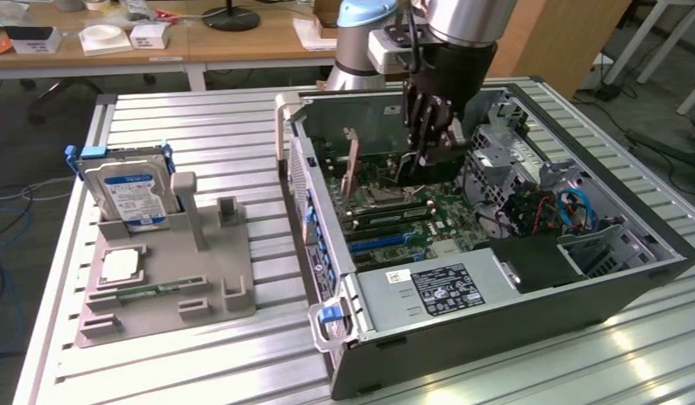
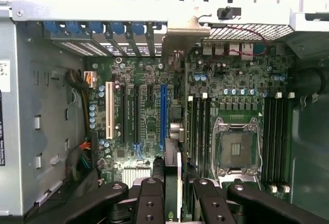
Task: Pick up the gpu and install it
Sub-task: 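Insert the gpu into the slot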
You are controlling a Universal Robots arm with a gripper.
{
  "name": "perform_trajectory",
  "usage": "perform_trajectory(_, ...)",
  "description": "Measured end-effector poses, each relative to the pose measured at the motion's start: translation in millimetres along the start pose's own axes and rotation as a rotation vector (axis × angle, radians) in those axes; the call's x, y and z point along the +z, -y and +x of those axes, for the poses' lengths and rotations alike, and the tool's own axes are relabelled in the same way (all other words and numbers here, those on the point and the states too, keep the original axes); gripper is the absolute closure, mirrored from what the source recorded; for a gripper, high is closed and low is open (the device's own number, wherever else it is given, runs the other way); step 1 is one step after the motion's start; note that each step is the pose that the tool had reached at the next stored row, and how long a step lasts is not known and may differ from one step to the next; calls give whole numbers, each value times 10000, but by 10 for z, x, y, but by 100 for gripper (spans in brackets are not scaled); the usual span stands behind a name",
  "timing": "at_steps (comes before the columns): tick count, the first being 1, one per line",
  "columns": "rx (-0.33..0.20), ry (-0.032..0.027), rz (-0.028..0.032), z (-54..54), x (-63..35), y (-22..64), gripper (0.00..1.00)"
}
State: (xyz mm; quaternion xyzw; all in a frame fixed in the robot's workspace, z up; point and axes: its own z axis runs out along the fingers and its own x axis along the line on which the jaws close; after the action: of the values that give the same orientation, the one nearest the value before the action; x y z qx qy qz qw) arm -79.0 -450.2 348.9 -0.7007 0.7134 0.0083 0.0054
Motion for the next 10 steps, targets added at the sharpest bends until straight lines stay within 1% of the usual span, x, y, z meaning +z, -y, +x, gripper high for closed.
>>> perform_trajectory(4,9,1,-3,1,65,-7,73)
perform_trajectory(10,7,0,-4,3,110,-44,73)
